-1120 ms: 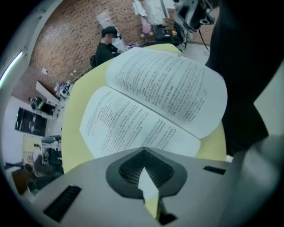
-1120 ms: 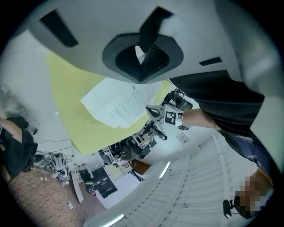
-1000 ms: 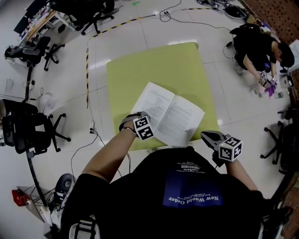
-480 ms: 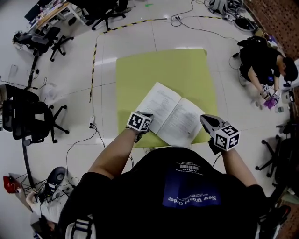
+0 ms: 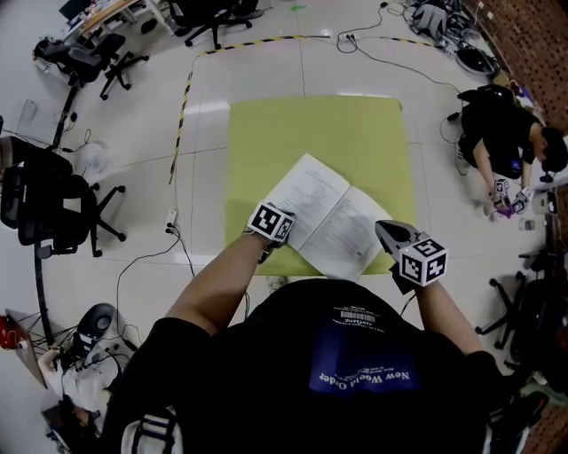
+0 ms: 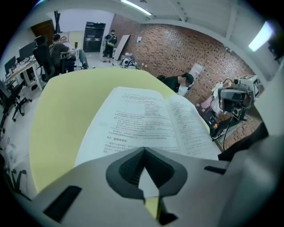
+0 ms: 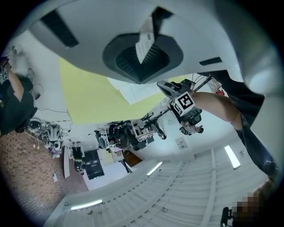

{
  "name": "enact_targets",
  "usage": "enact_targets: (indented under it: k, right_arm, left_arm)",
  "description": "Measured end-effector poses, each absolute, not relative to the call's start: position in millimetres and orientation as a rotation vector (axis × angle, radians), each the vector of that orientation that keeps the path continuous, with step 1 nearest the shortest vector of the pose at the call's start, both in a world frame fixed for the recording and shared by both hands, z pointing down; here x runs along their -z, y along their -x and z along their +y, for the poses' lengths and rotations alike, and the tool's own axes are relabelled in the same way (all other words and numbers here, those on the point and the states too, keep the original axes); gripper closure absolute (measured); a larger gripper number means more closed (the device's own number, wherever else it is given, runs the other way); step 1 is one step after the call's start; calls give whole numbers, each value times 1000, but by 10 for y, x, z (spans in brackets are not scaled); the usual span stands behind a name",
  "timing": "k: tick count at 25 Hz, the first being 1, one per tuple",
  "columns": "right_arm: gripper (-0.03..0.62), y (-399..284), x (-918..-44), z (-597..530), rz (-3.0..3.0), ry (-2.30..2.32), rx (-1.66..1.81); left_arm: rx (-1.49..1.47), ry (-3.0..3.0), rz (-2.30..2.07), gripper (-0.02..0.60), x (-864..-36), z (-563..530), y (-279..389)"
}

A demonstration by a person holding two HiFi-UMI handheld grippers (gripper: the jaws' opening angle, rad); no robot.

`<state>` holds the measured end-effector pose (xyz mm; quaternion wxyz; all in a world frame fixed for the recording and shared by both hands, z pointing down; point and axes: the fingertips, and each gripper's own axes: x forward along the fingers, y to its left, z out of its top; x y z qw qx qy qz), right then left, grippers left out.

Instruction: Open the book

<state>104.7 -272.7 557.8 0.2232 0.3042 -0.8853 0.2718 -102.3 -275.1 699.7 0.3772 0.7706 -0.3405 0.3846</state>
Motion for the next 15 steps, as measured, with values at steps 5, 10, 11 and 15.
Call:
enact_targets:
  k: [5,10,11,15]
  right_arm:
    - [609,-1100,-5607,-2711,-2435,-838,-755]
    - [609,-1134,-5619,-2705,-2436,-845,-769]
    - [609,-1141,-5626,-2708,-2436,-846,-771]
    - [609,-1161,-5641,-2706,-2435,-847,-775]
  left_arm:
    - [-1005,-1975,-867,586,-7009,-2745,1008]
    - [-1017,-1975,-860,586,-7008,-2749,1004]
    - [-1012,-1973,-861,586,-7010,-2751,1004]
    - [-1003,-1972,-867,586,-7011,-2748,1003]
